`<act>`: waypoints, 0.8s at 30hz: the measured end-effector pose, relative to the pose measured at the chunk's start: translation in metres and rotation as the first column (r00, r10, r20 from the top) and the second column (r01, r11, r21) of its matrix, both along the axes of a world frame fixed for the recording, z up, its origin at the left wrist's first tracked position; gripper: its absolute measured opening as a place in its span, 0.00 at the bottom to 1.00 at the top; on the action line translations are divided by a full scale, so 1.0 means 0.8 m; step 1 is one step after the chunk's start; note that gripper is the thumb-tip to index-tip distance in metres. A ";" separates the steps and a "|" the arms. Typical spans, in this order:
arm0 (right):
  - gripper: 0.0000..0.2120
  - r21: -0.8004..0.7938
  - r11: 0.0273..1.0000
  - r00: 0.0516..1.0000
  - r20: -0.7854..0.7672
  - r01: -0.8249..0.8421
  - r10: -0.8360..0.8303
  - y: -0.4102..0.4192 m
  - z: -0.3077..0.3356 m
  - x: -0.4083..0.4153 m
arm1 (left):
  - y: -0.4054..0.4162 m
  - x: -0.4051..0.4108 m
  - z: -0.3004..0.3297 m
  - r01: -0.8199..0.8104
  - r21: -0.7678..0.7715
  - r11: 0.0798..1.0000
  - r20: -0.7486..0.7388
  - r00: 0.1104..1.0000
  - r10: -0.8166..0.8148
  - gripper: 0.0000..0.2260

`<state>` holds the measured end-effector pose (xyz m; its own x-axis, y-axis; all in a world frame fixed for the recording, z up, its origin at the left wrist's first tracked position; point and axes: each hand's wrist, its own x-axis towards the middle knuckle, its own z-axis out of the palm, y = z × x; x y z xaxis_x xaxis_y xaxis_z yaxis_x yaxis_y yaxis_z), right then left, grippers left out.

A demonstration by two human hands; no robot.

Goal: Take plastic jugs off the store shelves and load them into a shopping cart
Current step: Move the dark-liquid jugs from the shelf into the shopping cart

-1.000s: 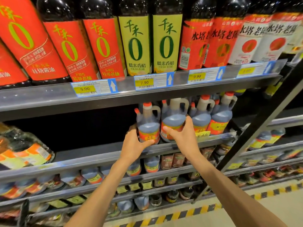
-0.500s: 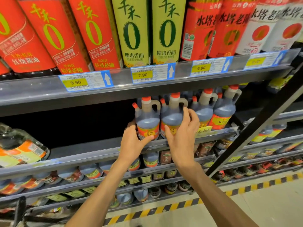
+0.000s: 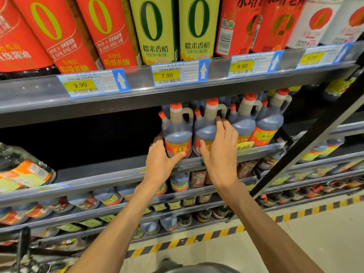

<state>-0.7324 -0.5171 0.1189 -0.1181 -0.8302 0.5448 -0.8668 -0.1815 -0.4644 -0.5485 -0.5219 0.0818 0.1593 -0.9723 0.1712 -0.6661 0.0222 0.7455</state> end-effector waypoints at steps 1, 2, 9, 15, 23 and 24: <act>0.33 0.001 1.000 1.000 0.002 0.003 -0.003 0.000 -0.001 -0.001 | -0.001 -0.001 -0.001 -0.002 0.004 1.000 -0.002 1.000 0.002 0.33; 0.34 0.008 1.000 1.000 0.004 0.010 -0.010 0.000 0.000 -0.001 | -0.002 -0.002 -0.001 -0.004 0.004 1.000 -0.001 1.000 0.004 0.33; 0.38 0.061 0.997 0.998 -0.018 0.053 -0.052 -0.004 0.003 -0.001 | -0.006 0.000 -0.005 0.010 -0.009 1.000 -0.019 1.000 -0.010 0.29; 0.38 0.043 0.996 0.997 -0.004 0.075 -0.075 -0.006 0.001 -0.005 | 0.001 -0.011 -0.001 0.034 -0.027 0.999 -0.029 0.999 -0.035 0.25; 0.38 0.028 0.999 0.999 0.015 0.046 -0.047 -0.007 -0.002 -0.009 | 0.002 -0.010 -0.004 0.020 -0.016 1.000 -0.023 1.000 -0.020 0.28; 0.38 0.027 0.999 0.999 0.021 0.043 -0.044 -0.007 -0.002 -0.009 | 0.002 -0.011 -0.004 0.014 -0.015 1.000 -0.014 1.000 -0.014 0.28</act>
<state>-0.7396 -0.5229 0.1177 -0.1663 -0.8383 0.5193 -0.8631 -0.1309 -0.4877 -0.5570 -0.5202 0.0783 0.1480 -0.9718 0.1836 -0.6554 0.0427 0.7541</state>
